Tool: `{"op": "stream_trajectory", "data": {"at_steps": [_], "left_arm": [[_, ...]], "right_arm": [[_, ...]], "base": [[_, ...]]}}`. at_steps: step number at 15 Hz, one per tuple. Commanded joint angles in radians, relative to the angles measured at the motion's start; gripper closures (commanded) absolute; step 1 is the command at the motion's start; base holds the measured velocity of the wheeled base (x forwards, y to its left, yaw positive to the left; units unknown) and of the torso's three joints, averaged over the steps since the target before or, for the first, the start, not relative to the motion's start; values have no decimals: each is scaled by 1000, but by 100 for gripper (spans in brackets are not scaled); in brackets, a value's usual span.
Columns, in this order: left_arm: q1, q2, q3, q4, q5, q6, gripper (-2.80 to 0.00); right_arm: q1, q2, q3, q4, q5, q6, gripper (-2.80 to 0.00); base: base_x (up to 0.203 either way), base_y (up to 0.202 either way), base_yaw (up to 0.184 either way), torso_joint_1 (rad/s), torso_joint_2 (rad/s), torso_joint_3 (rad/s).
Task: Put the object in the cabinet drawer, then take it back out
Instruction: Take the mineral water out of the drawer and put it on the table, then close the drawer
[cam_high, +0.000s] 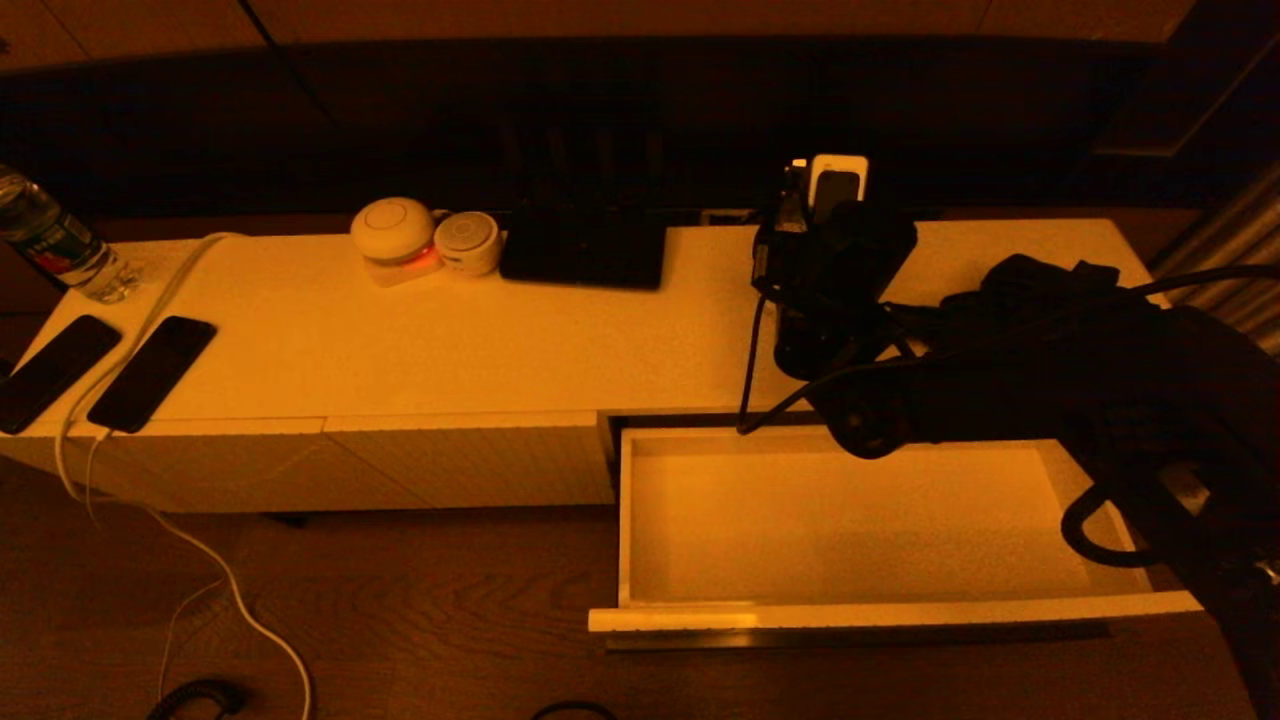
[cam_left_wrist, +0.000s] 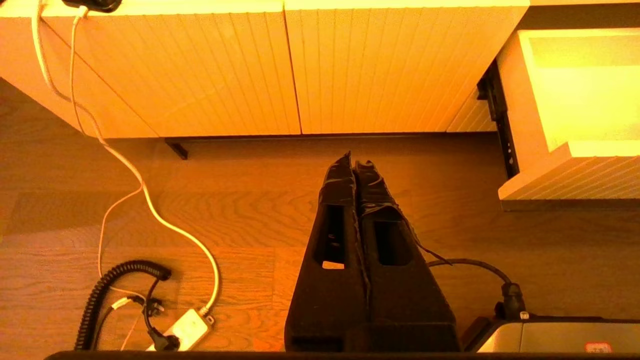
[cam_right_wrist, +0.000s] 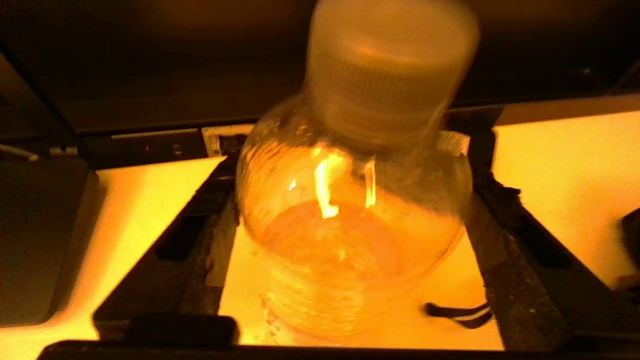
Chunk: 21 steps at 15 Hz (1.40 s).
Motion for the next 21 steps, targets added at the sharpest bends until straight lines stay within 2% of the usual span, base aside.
{"op": "stream_trajectory", "data": {"at_steps": [1, 6, 9, 10, 11, 14, 18, 21], "left_arm": [[0, 0, 0, 0, 0, -1, 0], [0, 0, 0, 0, 0, -1, 0], [0, 0, 0, 0, 0, -1, 0], [0, 0, 0, 0, 0, -1, 0], [0, 0, 0, 0, 0, -1, 0], [0, 0, 0, 0, 0, -1, 0], [0, 0, 0, 0, 0, -1, 0], [0, 0, 0, 0, 0, -1, 0]], "right_arm": [[10, -43, 20, -4, -2, -5, -280], [44, -220, 141, 16, 2, -70, -280], [43, -445, 292, 137, 28, -120, -280], [41, -527, 343, 225, 41, -133, -235], [40, -601, 390, 346, 55, -141, 0], [39, -789, 554, 777, 110, -146, 0], [40, -963, 752, 1246, 289, -179, 0], [41, -1038, 857, 1505, 379, -220, 0]], "base": [[0, 0, 0, 0, 0, 0], [0, 0, 0, 0, 0, 0], [0, 0, 0, 0, 0, 0], [0, 0, 0, 0, 0, 0], [0, 0, 0, 0, 0, 0], [0, 0, 0, 0, 0, 0], [0, 0, 0, 0, 0, 0], [0, 0, 0, 0, 0, 0]]}}
